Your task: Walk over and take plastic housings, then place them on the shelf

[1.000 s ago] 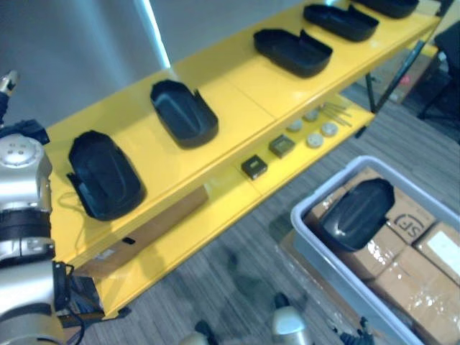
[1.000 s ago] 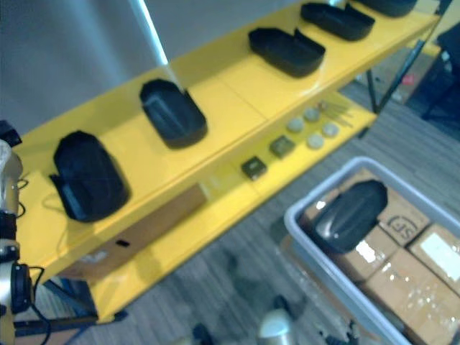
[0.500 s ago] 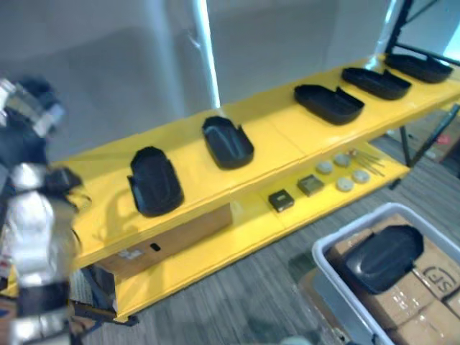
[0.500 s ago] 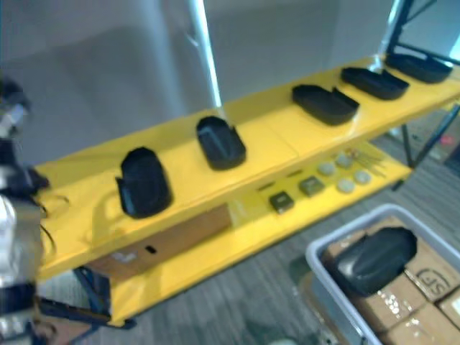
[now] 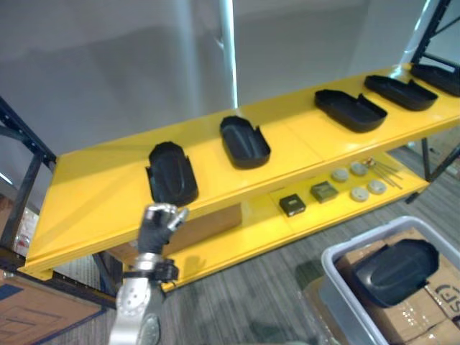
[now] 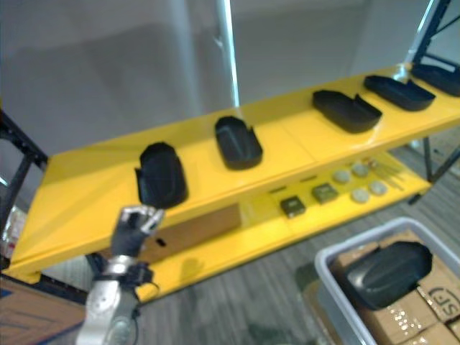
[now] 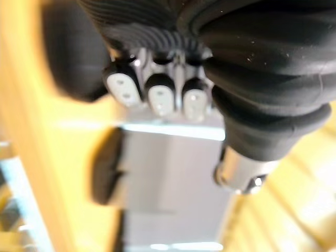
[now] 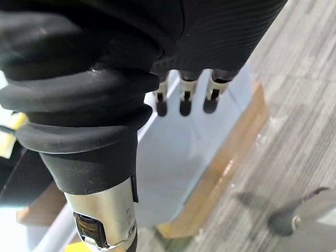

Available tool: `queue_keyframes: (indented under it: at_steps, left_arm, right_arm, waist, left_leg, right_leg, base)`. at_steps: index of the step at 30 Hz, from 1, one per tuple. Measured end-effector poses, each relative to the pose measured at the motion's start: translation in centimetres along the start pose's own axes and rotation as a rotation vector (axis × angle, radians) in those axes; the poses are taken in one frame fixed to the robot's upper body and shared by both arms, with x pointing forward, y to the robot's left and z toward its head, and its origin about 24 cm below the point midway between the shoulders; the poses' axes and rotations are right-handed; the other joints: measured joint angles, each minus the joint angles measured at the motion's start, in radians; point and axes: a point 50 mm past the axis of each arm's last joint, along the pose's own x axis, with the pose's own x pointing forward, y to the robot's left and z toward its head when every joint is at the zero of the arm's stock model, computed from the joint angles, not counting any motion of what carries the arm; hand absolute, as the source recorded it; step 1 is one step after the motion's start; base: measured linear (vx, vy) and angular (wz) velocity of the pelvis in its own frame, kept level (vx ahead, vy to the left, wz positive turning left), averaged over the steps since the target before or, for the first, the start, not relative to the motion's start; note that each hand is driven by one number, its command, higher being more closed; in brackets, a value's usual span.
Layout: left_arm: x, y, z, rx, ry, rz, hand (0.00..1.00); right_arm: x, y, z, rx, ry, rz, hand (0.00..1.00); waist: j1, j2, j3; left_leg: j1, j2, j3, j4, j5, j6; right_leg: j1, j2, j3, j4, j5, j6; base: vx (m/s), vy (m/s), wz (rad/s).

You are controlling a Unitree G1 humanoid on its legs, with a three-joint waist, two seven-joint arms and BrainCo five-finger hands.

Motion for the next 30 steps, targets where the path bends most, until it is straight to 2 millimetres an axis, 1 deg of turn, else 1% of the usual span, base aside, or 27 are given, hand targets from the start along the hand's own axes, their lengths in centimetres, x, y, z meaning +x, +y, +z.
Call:
queue_keyframes:
  at_steps: [2,6,10,11,12,14,18,20,25,28,30]
  left_arm:
    - [0.5,0.4,-0.9,0.025,0.044,0.049,1.0]
    - [1.7,0.8,-1.7,0.07,0.096,0.136,1.0]
    - [2.5,1.0,-1.7,0.083,0.099,0.198,1.0]
    - [2.6,1.2,-1.7,0.09,0.099,0.211,1.0]
    - [2.8,1.3,-1.7,0.098,0.1,0.221,1.0]
    - [3.1,1.6,-1.7,0.111,0.101,0.232,1.0]
    - [3.7,1.7,-1.9,0.13,0.119,0.238,1.0]
    - [4.1,1.8,-1.9,0.137,0.117,0.254,1.0]
    - [4.3,2.7,-1.8,0.143,0.114,0.305,1.0]
    - [4.3,3.0,-1.7,0.146,0.112,0.331,1.0]
    - [4.3,3.3,-2.1,0.153,0.129,0.357,1.0]
  right_arm:
    - [0.0,0.2,0.1,0.002,-0.004,0.007,0.0]
    - [0.0,0.5,0.2,-0.005,-0.007,0.019,0.0]
    - [0.0,0.6,0.1,-0.001,0.006,0.004,0.0]
    - [0.0,0.5,0.0,0.003,0.009,0.0,0.0]
    - [0.0,0.5,0.1,0.003,0.009,0.001,0.0]
    - [0.0,0.6,0.1,0.003,0.009,0.002,0.0]
    - [0.0,0.6,0.1,0.001,0.01,0.003,0.0]
    - [0.0,0.6,0.0,-0.001,0.013,0.005,0.0]
    - [0.0,0.6,0.0,-0.005,0.019,0.005,0.0]
    - [0.0,0.6,-0.2,-0.01,0.028,0.013,0.0]
    - [0.0,0.6,-0.2,-0.011,0.03,0.025,0.0]
  waist:
    - [0.0,-0.003,0.001]
    - [-0.004,-0.01,0.001]
    - [-0.009,-0.021,0.007]
    - [-0.012,-0.022,0.007]
    - [-0.024,-0.024,0.007]
    - [-0.031,-0.024,0.007]
    - [-0.032,-0.027,0.008]
    - [-0.038,-0.032,0.011]
    - [-0.054,-0.038,0.014]
    - [-0.057,-0.038,0.013]
    - [-0.057,-0.038,0.013]
  left_leg:
    - [-0.001,0.0,0.001,0.0,0.0,0.0]
    - [-0.001,0.0,0.005,0.0,0.0,0.0]
    - [0.0,0.001,0.017,0.004,0.0,0.0]
    - [0.003,0.001,0.027,0.004,0.0,0.0]
    - [0.003,0.001,0.028,0.004,0.0,0.0]
    - [0.006,0.001,0.032,0.004,0.0,0.0]
    - [0.021,0.002,0.054,0.004,0.0,0.0]
    - [0.021,0.002,0.055,0.003,-0.001,0.0]
    - [0.022,0.002,0.06,0.003,-0.001,0.0]
    - [0.023,0.003,0.065,0.003,-0.001,0.0]
    - [0.028,0.004,0.08,0.003,-0.001,0.0]
  right_leg:
    - [0.0,0.0,0.0,-0.004,0.001,0.001]
    - [0.001,0.001,0.001,-0.007,0.002,0.002]
    - [0.001,0.001,0.005,-0.01,0.002,0.003]
    - [0.001,0.001,0.009,-0.011,0.003,0.004]
    - [0.001,0.0,0.01,-0.012,0.004,0.004]
    - [0.002,0.001,0.013,-0.011,0.004,0.004]
    - [0.002,0.001,0.034,-0.011,0.008,0.006]
    - [0.002,0.001,0.034,-0.011,0.011,0.006]
    - [0.001,0.001,0.038,-0.015,0.019,0.008]
    - [0.001,0.001,0.042,-0.02,0.023,0.008]
    - [0.001,0.003,0.056,-0.027,0.029,0.008]
  base:
    - [0.0,0.0,0.0]
    - [0.03,0.002,-0.01]
    - [0.01,0.003,-0.03]
    - [0.01,0.008,-0.08]
    - [0.01,0.006,-0.07]
    - [0.0,0.002,-0.05]
    - [-0.03,0.009,-0.16]
    - [-0.04,0.005,-0.01]
    - [-0.04,0.006,-0.03]
    - [-0.01,0.003,-0.05]
    - [0.01,0.007,-0.15]
